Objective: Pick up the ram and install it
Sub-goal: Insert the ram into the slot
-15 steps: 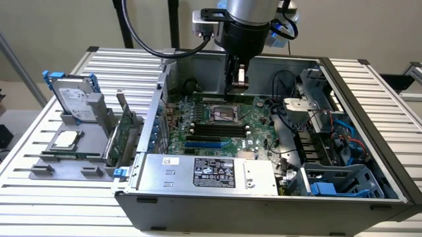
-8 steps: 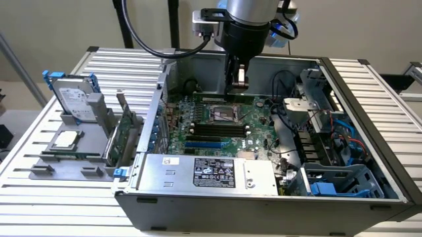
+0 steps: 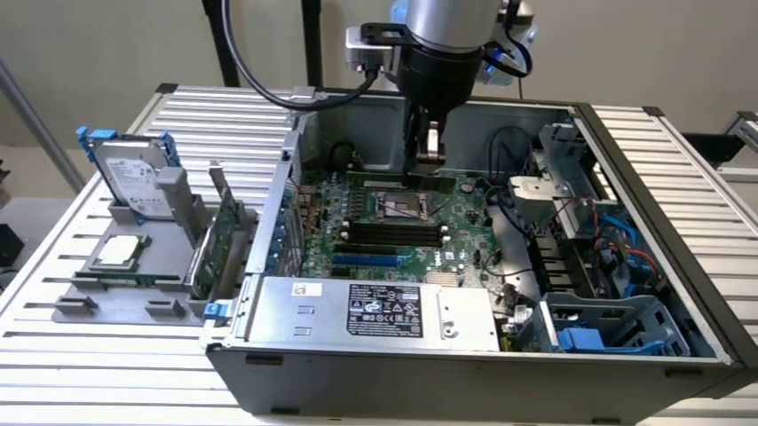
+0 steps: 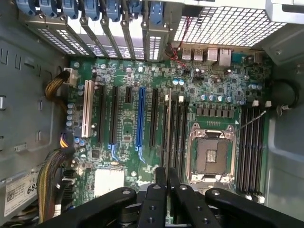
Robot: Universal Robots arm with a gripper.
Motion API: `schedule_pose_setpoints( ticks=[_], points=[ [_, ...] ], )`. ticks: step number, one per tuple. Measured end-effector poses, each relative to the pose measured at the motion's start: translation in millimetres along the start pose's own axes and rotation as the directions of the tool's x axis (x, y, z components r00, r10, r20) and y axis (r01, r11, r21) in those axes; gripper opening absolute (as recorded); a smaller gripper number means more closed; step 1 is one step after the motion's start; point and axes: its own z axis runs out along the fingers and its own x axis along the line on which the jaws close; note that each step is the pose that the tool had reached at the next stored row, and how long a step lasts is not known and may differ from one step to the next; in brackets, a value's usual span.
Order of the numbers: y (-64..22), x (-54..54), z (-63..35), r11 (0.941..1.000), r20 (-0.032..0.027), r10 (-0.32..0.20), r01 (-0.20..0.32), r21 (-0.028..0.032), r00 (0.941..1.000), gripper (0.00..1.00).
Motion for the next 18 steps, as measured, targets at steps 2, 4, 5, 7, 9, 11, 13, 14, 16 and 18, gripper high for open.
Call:
schedule_pose_setpoints(
  ticks=[2, 4, 5, 7, 9, 11, 13, 14, 16, 18],
  points=[
    [-0.2, -1.6, 2.5, 1.0000, -0.0054, 0.004, -0.004, 0.0000, 1.0000, 0.00],
    [-0.5, -2.9, 4.9, 1.0000, -0.0092, 0.009, -0.009, -0.0001, 0.9999, 0.00],
    [-0.8, -3.3, 6.2, 0.9999, -0.0101, 0.013, -0.013, 0.0000, 0.9999, 0.00],
    [-1.3, -3.8, 8.7, 0.9997, -0.0110, 0.024, -0.024, 0.0002, 0.9997, 0.00],
    [-2.5, -4.0, 11.1, 0.9994, -0.0104, 0.035, -0.034, 0.0005, 0.9994, 0.00],
    [-4.0, -4.7, 14.2, 0.9992, -0.0102, 0.040, -0.040, 0.0005, 0.9991, 0.00],
    [-4.5, -6.1, 17.8, 0.9992, -0.0103, 0.041, -0.041, 0.0007, 0.9991, 0.00],
    [-4.6, -6.7, 19.7, 0.9992, -0.0107, 0.041, -0.041, 0.0011, 0.9991, 0.00],
    [-4.9, -8.1, 23.4, 0.9992, -0.0110, 0.041, -0.041, 0.0018, 0.9991, 0.00],
    [-5.2, -9.2, 27.0, 0.9992, -0.0115, 0.041, -0.041, 0.0026, 0.9991, 0.00]
  ],
)
